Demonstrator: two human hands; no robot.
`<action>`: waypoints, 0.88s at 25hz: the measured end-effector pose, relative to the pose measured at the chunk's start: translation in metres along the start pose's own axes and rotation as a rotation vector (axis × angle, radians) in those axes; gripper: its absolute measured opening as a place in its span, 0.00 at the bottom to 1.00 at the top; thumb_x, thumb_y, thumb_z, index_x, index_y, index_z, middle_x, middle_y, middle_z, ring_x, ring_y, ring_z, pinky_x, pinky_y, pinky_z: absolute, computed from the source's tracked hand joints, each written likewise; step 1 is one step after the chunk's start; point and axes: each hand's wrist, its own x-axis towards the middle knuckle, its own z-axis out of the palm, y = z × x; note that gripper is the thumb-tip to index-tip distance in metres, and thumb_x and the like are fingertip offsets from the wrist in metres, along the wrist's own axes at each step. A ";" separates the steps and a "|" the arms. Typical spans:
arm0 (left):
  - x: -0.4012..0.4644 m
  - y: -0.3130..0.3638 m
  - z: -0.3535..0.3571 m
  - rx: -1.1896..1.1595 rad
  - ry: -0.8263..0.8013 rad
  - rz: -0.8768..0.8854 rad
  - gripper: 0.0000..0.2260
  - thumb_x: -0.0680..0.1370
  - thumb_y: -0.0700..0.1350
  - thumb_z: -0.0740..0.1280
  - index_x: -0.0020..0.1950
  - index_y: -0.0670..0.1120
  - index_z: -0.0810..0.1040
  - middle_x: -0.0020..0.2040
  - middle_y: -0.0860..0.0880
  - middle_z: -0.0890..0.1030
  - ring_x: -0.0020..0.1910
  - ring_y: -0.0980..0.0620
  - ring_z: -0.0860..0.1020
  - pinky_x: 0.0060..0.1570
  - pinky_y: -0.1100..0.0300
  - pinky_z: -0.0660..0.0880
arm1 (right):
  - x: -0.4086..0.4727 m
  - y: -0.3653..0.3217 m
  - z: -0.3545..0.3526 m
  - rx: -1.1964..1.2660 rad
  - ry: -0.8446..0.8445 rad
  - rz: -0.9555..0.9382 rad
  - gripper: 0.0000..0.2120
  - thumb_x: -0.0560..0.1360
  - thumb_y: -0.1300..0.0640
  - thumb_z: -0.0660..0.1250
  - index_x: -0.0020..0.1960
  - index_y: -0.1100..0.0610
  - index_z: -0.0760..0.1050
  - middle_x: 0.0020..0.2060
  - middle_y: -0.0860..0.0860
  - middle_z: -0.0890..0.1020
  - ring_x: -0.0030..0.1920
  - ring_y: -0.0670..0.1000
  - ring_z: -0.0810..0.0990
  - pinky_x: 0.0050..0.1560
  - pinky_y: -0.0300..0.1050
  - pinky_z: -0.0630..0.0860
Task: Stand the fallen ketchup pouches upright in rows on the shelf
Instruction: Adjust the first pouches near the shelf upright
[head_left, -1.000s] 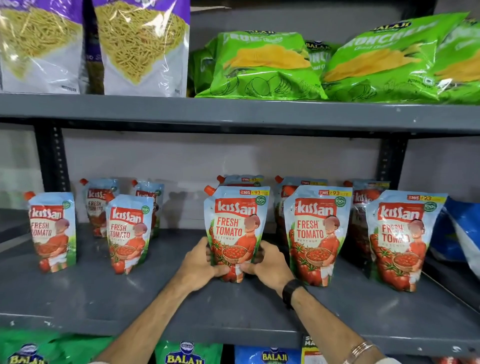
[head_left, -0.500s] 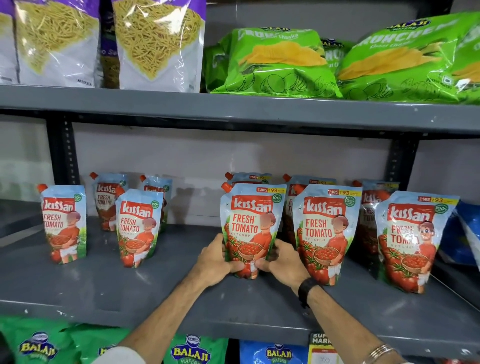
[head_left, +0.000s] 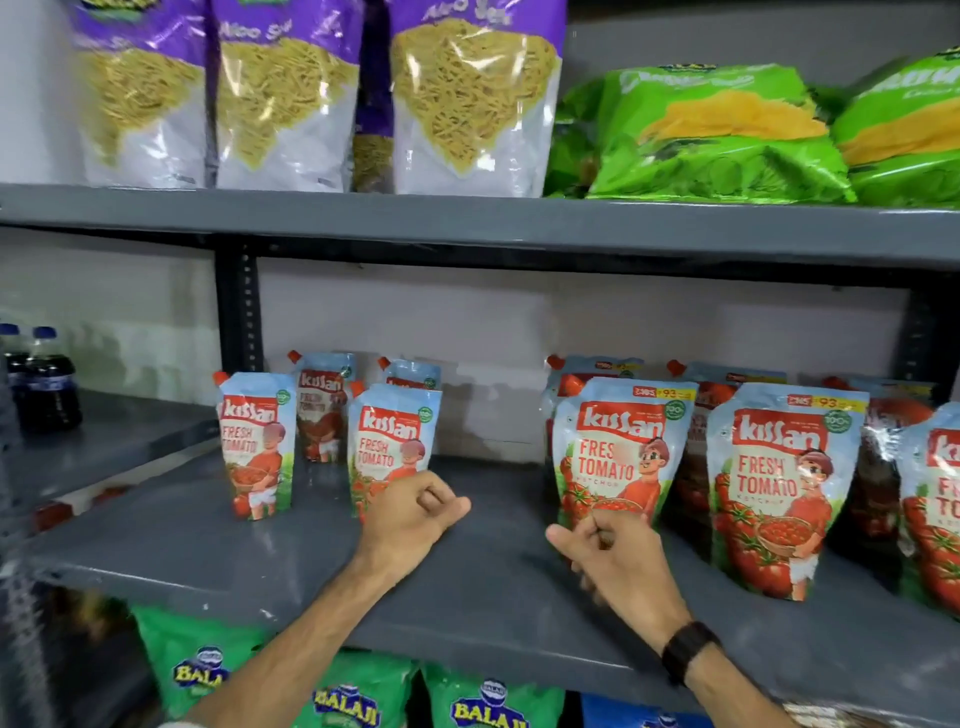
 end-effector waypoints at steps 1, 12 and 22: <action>0.002 -0.011 -0.018 0.002 0.068 -0.001 0.10 0.70 0.53 0.78 0.35 0.51 0.80 0.31 0.53 0.82 0.29 0.62 0.78 0.34 0.59 0.75 | 0.001 -0.007 0.021 0.001 -0.048 -0.027 0.14 0.70 0.52 0.78 0.36 0.59 0.76 0.26 0.54 0.80 0.26 0.45 0.77 0.27 0.40 0.75; 0.053 -0.085 -0.095 -0.039 -0.293 -0.159 0.41 0.69 0.43 0.81 0.75 0.47 0.62 0.70 0.46 0.78 0.68 0.46 0.77 0.70 0.44 0.73 | 0.055 -0.067 0.197 0.114 -0.102 0.158 0.21 0.67 0.68 0.77 0.58 0.58 0.79 0.53 0.53 0.86 0.55 0.53 0.85 0.61 0.58 0.80; 0.057 -0.098 -0.101 -0.036 -0.251 -0.082 0.27 0.70 0.40 0.79 0.66 0.48 0.73 0.62 0.49 0.84 0.61 0.50 0.82 0.65 0.46 0.78 | 0.052 -0.084 0.214 0.038 -0.067 0.188 0.19 0.70 0.68 0.75 0.59 0.56 0.80 0.55 0.52 0.86 0.57 0.52 0.84 0.63 0.58 0.79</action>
